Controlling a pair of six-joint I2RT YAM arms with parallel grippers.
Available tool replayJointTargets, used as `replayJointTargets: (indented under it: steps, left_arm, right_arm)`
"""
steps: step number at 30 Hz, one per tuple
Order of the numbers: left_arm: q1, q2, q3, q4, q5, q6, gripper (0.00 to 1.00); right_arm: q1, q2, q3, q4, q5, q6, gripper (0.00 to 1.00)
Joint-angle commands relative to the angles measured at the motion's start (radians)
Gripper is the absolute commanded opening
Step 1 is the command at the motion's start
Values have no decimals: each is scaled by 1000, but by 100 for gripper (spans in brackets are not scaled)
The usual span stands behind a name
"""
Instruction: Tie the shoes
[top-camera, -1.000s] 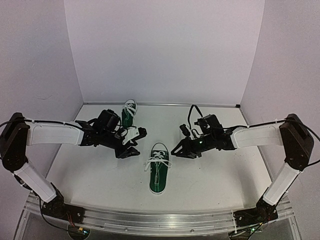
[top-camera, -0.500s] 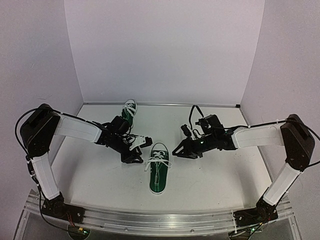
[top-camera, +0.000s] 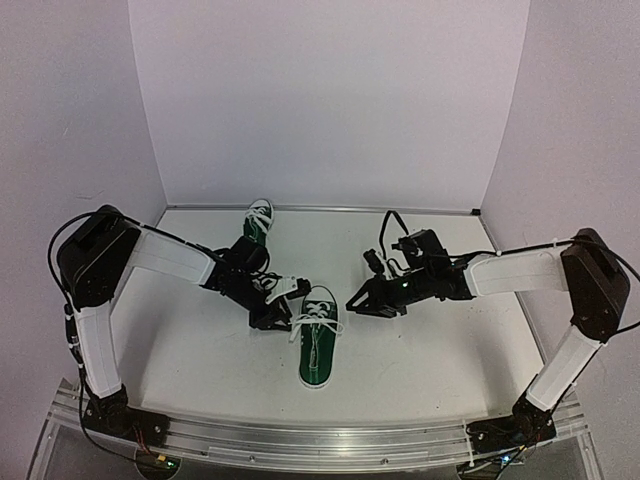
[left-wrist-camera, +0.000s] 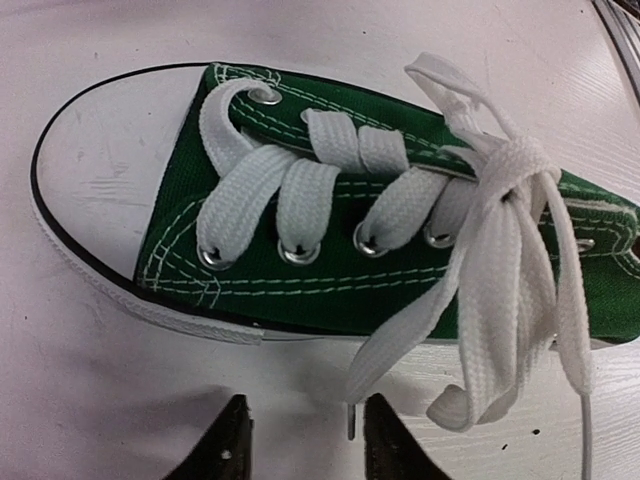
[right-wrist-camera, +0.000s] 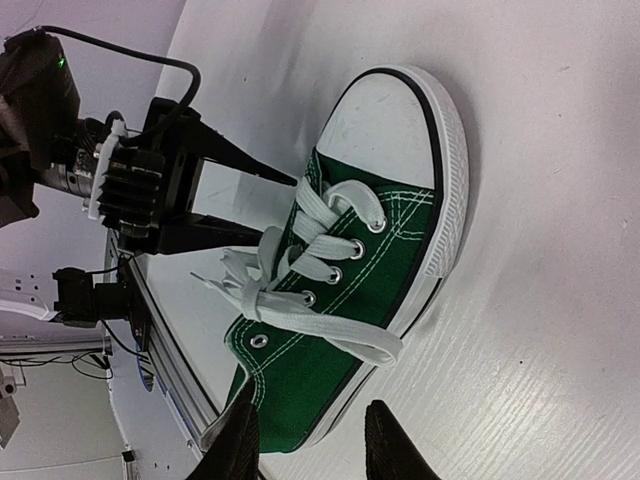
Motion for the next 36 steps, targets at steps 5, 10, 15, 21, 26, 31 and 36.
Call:
replayJointTargets:
  steps: [5, 10, 15, 21, 26, 31, 36]
  left_arm:
    - [-4, 5, 46, 44, -13, -18, 6]
    - [-4, -13, 64, 44, -25, -30, 0]
    - [-11, -34, 83, 71, -61, -38, 0]
    - [-43, -37, 142, 90, -85, -24, 0]
    - [-82, -3, 214, 63, -107, 6, 0]
    - [-123, 26, 250, 62, -137, 27, 0]
    - [-160, 66, 296, 31, -162, 57, 0]
  right_arm:
    - [-7, -26, -10, 0, 3, -14, 33]
    - [-8, -25, -11, 1, 3, -15, 33]
    - [-10, -25, -15, 2, 4, -16, 33]
    - [-11, -27, -20, 2, 5, -18, 33]
    - [-13, -40, -31, 1, 9, -17, 33]
    - [-13, -50, -45, 1, 12, -18, 32]
    - [-13, -49, -50, 2, 9, -20, 32]
